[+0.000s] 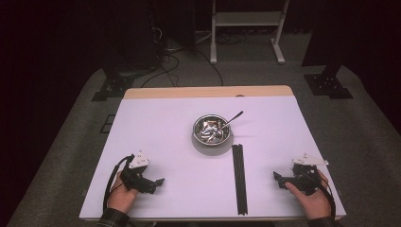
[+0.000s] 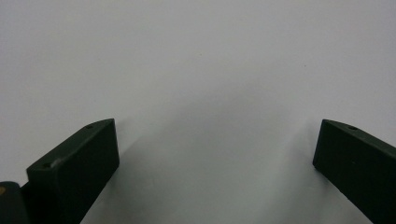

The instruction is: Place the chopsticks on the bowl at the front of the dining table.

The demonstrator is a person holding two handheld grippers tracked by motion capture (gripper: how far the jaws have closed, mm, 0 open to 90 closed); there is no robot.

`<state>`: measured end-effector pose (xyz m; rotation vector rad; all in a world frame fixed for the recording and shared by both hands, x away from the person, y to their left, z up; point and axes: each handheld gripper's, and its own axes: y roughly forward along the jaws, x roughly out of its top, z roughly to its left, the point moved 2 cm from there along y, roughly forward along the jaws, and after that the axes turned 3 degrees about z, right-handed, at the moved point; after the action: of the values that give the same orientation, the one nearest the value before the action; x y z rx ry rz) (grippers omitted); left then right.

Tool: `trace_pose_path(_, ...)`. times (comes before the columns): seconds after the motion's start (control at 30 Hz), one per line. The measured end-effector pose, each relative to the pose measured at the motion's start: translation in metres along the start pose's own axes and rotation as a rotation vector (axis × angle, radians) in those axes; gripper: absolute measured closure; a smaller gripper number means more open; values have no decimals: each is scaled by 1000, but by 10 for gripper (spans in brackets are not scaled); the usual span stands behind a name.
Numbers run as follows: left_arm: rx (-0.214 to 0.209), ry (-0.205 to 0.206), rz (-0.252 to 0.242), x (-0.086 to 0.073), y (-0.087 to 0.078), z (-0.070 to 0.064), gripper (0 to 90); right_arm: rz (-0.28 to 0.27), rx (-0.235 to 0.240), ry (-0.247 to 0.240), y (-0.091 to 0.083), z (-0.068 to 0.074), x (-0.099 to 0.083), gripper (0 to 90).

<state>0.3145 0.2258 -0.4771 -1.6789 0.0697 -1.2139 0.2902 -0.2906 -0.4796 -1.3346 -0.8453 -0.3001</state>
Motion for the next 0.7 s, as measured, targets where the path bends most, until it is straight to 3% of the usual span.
trace_pose_path(0.7,-2,-2,1,0,0,0,0,-21,22,13,-3,-4,6,92)
